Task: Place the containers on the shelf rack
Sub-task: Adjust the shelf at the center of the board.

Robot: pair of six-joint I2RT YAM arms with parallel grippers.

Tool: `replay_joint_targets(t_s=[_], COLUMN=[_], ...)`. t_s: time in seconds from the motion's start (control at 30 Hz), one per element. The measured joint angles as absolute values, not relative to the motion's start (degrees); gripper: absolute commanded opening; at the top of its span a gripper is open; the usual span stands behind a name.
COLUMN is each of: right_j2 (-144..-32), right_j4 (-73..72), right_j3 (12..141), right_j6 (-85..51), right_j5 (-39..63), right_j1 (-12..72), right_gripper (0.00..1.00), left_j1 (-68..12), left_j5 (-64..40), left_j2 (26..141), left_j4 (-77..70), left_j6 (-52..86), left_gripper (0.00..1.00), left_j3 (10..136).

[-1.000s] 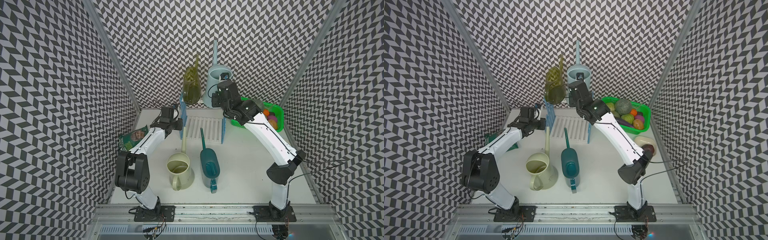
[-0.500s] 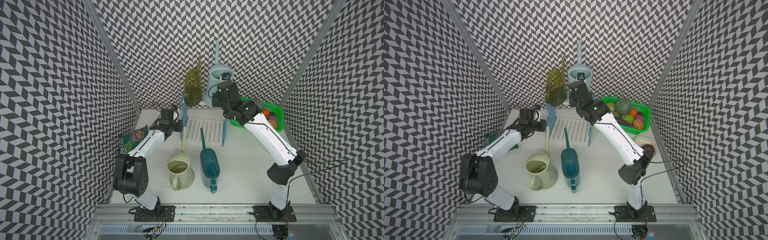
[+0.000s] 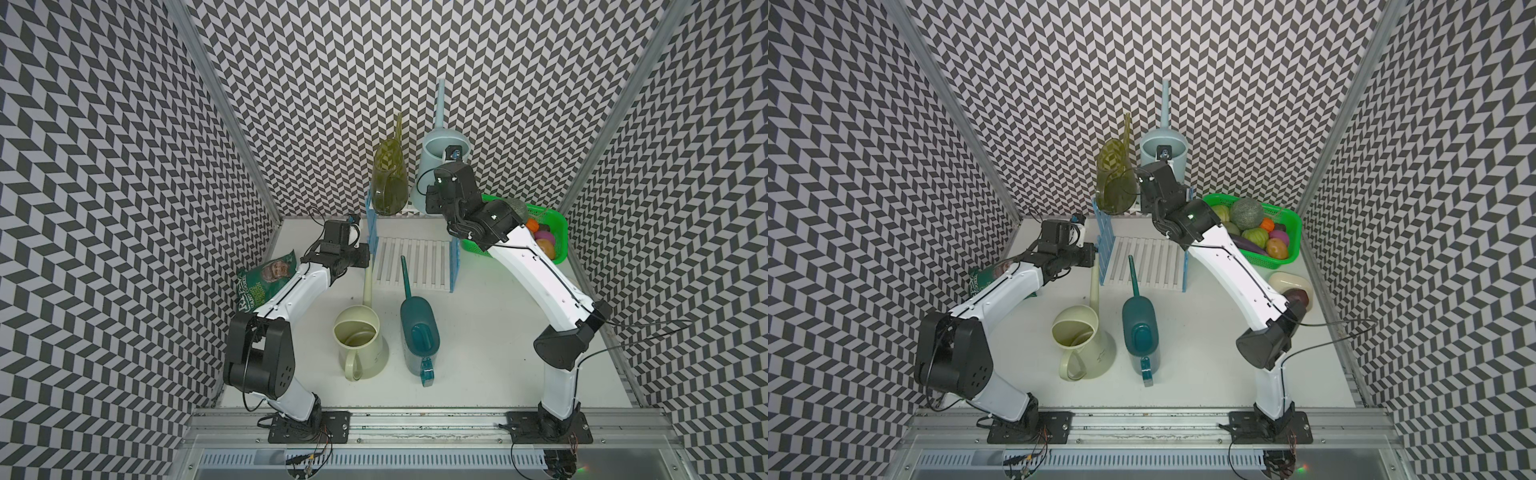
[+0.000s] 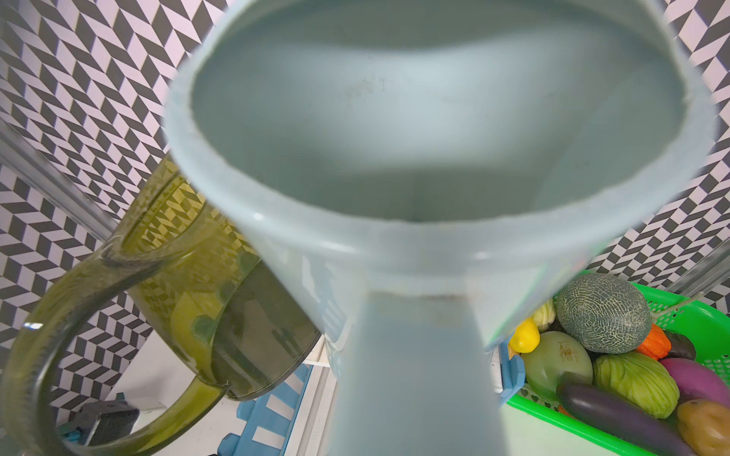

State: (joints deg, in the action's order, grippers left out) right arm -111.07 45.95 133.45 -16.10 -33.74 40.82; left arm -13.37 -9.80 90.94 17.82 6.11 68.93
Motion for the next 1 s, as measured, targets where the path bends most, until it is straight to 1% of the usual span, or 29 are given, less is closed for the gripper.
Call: replay_joint_targets(t_s=[0.07, 0.37, 0.57, 1.0], right_j2=[-111.1, -111.9, -112.7, -113.9], right_j4=[46.0, 46.1, 44.7, 43.3], right_j3=[133.5, 134.1, 134.5, 134.6], right_j6=[-16.1, -16.1, -16.1, -16.1], right_j5=[-34.1, -35.5, -36.4, -36.4], right_j1=[40.8, 40.9, 40.6, 40.3], right_gripper=[0.08, 0.23, 0.3, 0.4], left_j1=[-13.4, -13.5, -13.5, -13.5], left_j5=[-10.0, -10.5, -10.7, -10.9], left_j2=[90.7, 90.4, 90.3, 90.3], left_j4=[17.8, 17.8, 18.0, 18.0], left_j6=[6.1, 6.3, 6.3, 6.3], left_gripper=[0.15, 0.15, 0.15, 0.16], left_j3=[68.7, 68.4, 68.4, 68.3])
